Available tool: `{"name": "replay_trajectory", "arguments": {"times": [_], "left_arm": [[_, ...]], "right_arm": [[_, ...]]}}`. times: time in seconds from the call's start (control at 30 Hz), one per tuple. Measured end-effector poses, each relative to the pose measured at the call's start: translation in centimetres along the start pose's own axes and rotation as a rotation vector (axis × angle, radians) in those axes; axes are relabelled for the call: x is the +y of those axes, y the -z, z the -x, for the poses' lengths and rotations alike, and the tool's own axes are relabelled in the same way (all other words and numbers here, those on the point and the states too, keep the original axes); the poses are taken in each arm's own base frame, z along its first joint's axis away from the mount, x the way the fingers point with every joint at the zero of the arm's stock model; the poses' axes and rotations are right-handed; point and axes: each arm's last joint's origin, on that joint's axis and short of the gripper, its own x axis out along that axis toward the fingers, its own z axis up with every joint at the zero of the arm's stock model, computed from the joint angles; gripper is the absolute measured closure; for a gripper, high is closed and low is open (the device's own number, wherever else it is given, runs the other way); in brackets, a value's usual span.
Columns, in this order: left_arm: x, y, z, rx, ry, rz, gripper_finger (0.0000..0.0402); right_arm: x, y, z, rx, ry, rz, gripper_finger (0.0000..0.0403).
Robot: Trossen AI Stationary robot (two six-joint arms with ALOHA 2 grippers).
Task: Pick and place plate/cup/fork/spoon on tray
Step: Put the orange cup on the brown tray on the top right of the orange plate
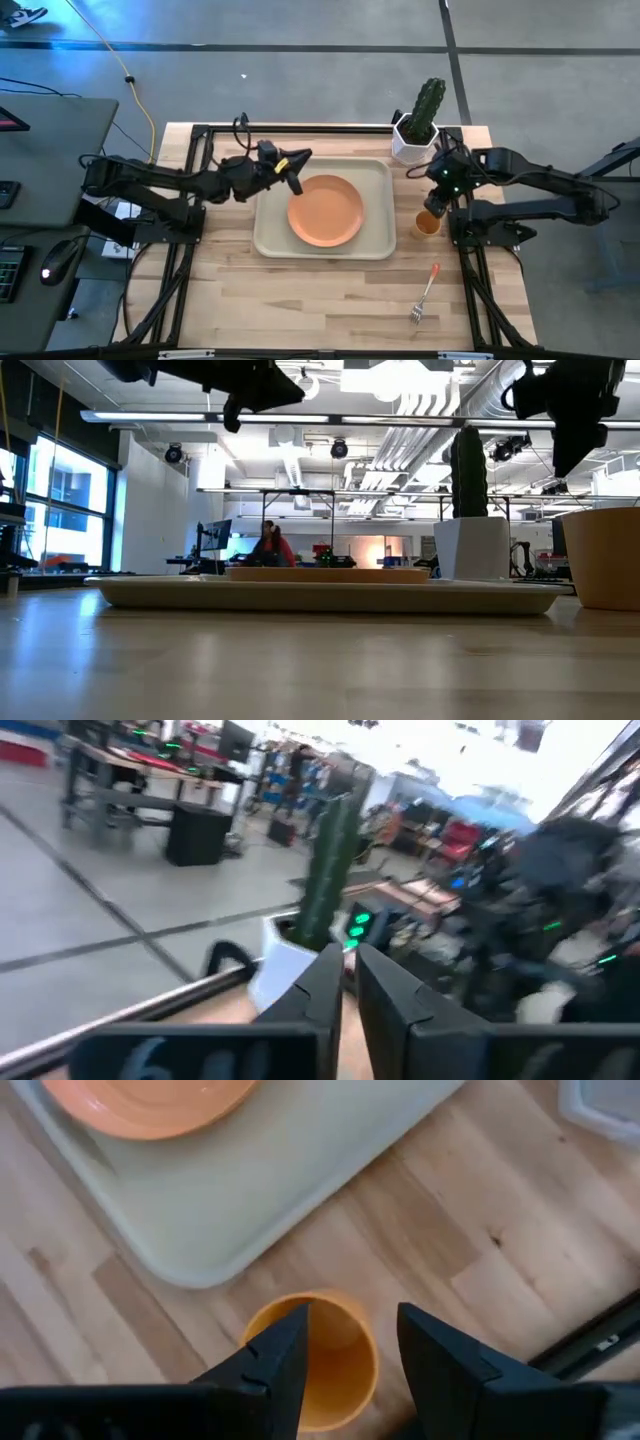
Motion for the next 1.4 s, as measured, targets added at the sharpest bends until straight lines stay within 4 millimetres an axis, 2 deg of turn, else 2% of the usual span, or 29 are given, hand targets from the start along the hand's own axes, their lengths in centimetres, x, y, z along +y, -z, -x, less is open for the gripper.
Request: {"name": "replay_trajectory", "arguments": {"times": [0.1,0.23,0.37,0.5,0.63,0.83,0.93,1.03,1.17,1.27,1.4], "left_arm": [[1.0,-1.2,-0.9,-0.021,-0.045,-0.005,0.0346],[3.4,-3.0,-2.4,-0.004,-0.039,-0.054,0.0313],[6.8,-5.6,-3.7,0.057,-0.007,-0.099,0.0292],[10.1,-7.0,-4.7,0.143,0.031,-0.174,0.0285],[12.4,-7.5,-4.7,0.172,0.056,-0.235,0.0284],[14.6,-7.8,-4.7,0.192,0.051,-0.315,0.0284],[15.5,-7.6,-4.8,0.215,0.052,-0.356,0.0284],[16.0,-7.7,-4.8,0.216,0.046,-0.345,0.0284],[16.3,-7.5,-4.8,0.231,0.034,-0.325,0.0284],[16.3,-7.6,-4.9,0.225,0.04,-0.373,0.0284],[16.4,-7.7,-4.8,0.221,0.037,-0.405,0.0284]], "right_arm": [[0.4,0.6,0.0,0.005,0.062,0.021,0.0258],[1.5,1.2,0.5,0.033,-0.023,-0.038,0.0258],[2.3,2.0,1.6,0.102,-0.067,-0.085,0.0258],[3.6,2.3,2.4,0.095,-0.106,-0.068,0.0258],[5.1,2.3,1.8,0.157,-0.047,-0.055,0.0258],[7.3,1.8,0.1,0.223,0.03,-0.179,0.0258],[7.7,2.0,-0.4,0.249,0.061,-0.167,0.0258],[7.4,2.2,-0.7,0.256,0.171,-0.154,0.0258],[5.4,1.8,-0.6,0.169,0.363,-0.197,0.0258],[4.0,1.3,-1.3,0.156,0.328,-0.259,0.0258],[2.7,1.5,-3.2,0.207,0.199,-0.261,0.0258]]}}
